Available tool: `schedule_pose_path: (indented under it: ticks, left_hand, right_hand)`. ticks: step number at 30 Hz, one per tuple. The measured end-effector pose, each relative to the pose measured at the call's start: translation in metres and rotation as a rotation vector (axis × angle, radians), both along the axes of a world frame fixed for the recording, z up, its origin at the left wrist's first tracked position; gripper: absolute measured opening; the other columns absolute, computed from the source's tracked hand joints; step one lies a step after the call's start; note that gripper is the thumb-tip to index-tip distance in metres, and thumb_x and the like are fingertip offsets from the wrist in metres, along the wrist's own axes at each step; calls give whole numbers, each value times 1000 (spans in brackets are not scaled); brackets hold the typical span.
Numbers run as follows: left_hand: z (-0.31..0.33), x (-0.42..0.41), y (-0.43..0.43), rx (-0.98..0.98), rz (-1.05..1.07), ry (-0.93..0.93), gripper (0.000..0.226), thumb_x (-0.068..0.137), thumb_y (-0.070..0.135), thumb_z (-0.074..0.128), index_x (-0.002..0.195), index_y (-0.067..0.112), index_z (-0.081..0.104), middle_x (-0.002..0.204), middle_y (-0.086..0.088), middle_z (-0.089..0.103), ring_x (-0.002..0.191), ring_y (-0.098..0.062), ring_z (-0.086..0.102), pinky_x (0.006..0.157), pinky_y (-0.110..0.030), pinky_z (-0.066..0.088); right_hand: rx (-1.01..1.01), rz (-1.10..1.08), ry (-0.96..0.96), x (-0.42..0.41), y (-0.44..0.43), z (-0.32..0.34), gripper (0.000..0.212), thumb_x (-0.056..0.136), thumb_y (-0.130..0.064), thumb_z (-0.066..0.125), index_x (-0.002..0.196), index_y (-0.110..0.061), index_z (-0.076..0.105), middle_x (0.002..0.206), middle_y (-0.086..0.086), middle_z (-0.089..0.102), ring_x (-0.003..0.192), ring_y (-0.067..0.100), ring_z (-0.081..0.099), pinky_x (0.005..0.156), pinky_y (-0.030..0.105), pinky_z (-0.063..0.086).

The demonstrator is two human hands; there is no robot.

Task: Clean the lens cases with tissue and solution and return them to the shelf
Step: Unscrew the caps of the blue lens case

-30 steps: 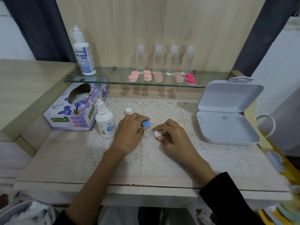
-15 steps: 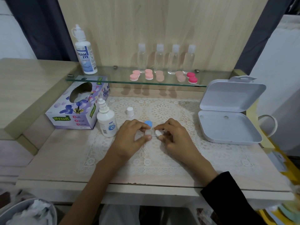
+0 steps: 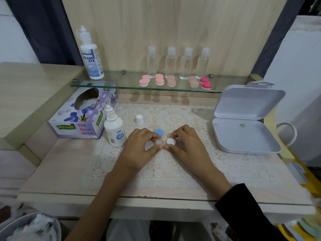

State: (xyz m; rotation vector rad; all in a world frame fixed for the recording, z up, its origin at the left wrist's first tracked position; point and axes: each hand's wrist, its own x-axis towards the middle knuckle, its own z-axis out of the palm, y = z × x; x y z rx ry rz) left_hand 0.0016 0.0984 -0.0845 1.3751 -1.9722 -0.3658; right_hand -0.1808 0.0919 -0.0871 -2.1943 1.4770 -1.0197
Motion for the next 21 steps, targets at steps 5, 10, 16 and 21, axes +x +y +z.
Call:
schedule_pose_path:
  ticks: [5,10,16,21]
  left_hand:
    - [0,0,1,7,-1,8,47,75,55,56,104,21,69,90,13,58,92,-5,47,79,-9,32]
    - [0,-1,2,3,7,-3,34,80,40,70,106,18,69,92,12,59,94,-8,48,80,-10,32]
    - [0,-1,2,-1,8,2,31,82,38,69,106,18,69,92,12,59,95,-8,48,81,-10,31]
    - [-1,-1,2,5,2,4,41,77,47,59,105,19,69,91,14,58,94,-8,48,81,-11,32]
  right_hand:
    - [-22,39,6,0,-3,-1,36,76,-45,64,94,-14,63,94,-12,50,90,10,47,75,30,41]
    - [-27,55,-2,0,-5,-1,31,78,-39,70,93,-14,63,95,-11,52,90,11,47,76,30,40]
    - [37,69,-73,-1,-7,1,24,76,-27,79,90,-14,64,93,-12,53,91,11,47,78,29,39]
    - [54,76,-80,-2,-6,3,21,76,-23,79,91,-16,67,94,-11,56,92,11,47,79,27,39]
